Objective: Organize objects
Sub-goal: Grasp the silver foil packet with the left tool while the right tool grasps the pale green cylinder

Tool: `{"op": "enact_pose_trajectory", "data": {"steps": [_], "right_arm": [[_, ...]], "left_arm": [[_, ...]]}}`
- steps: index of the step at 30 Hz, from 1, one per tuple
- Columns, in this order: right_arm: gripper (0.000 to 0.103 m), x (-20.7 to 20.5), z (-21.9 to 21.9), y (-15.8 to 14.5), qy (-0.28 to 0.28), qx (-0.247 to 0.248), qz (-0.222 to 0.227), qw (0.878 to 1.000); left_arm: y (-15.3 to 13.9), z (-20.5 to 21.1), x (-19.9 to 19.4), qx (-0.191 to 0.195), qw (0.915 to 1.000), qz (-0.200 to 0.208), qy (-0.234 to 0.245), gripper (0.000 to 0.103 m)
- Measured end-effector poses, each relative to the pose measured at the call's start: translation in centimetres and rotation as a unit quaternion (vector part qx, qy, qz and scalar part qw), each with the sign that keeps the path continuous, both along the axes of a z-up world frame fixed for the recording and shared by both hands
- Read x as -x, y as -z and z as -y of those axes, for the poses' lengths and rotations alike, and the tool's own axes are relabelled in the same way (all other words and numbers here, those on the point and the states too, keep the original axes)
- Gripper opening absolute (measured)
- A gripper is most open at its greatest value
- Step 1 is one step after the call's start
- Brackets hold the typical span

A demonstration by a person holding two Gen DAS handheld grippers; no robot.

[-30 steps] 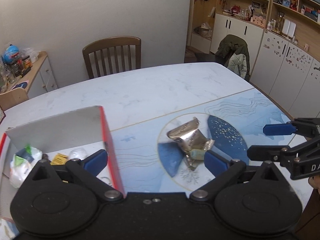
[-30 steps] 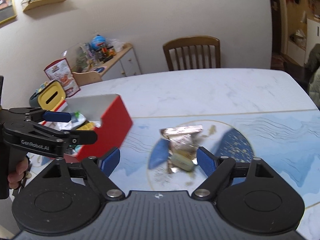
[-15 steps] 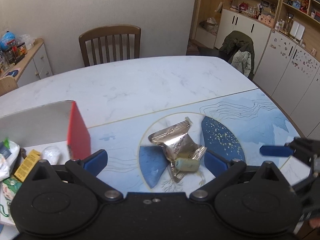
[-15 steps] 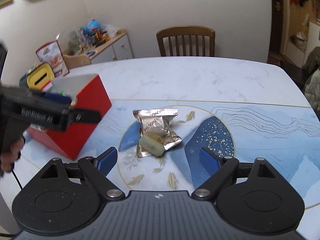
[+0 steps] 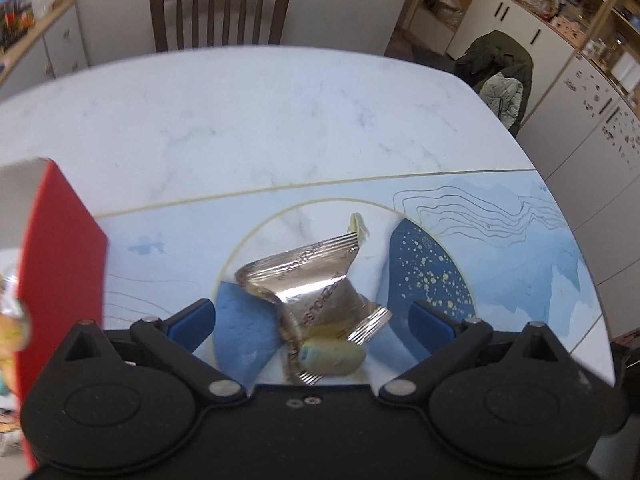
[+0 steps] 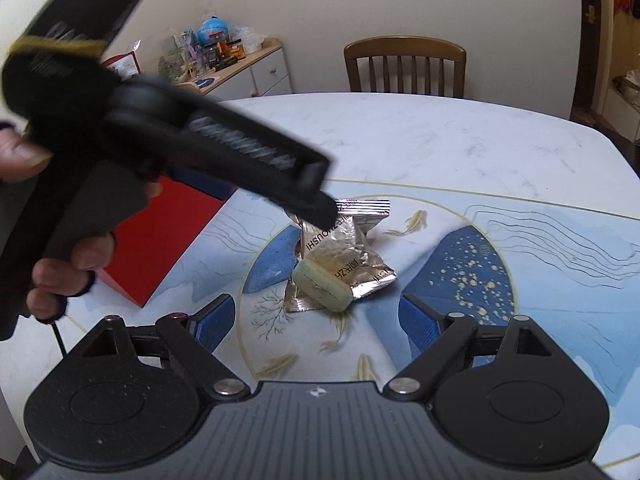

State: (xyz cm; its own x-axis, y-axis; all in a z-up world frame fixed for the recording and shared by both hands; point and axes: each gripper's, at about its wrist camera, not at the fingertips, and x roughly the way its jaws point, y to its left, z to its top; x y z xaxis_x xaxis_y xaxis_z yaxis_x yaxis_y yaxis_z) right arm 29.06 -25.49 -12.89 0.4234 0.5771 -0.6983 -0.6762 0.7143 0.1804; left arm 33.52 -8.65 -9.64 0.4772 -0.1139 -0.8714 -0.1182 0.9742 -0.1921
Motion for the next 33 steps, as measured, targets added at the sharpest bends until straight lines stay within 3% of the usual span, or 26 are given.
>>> {"op": "enact_pose_trajectory", "data": {"steps": [9, 19, 29, 31, 33], "right_arm": [[0.089, -1.5, -1.9, 1.8, -0.019, 0.005, 0.004, 1.0], [0.071, -2.7, -3.1, 3.4, -0.047, 0.016, -0.001, 0.999], [0.052, -3.4, -3.9, 4.7, -0.047, 0.036, 0.001, 0.998], [0.049, -3.4, -4.0, 4.9, -0.044, 0.041, 0.005, 0.998], [0.046, -3.5, -4.0, 4.9, -0.043, 0.044, 0.008, 0.998]], "left_arm": [[2.8, 0.0, -3.2, 0.015, 0.9979, -0.054, -0.033, 0.102], [4.4, 0.4, -4.8, 0.019, 0.9963, -0.081, -0.019, 0.102], [5.7, 0.8, -4.8, 0.017, 0.9962, -0.085, -0.013, 0.087], [5.6, 0.9, -4.8, 0.016, 0.9967, -0.079, -0.012, 0.082], [5.4, 1.0, -4.8, 0.015, 0.997, -0.075, -0.011, 0.067]]}}
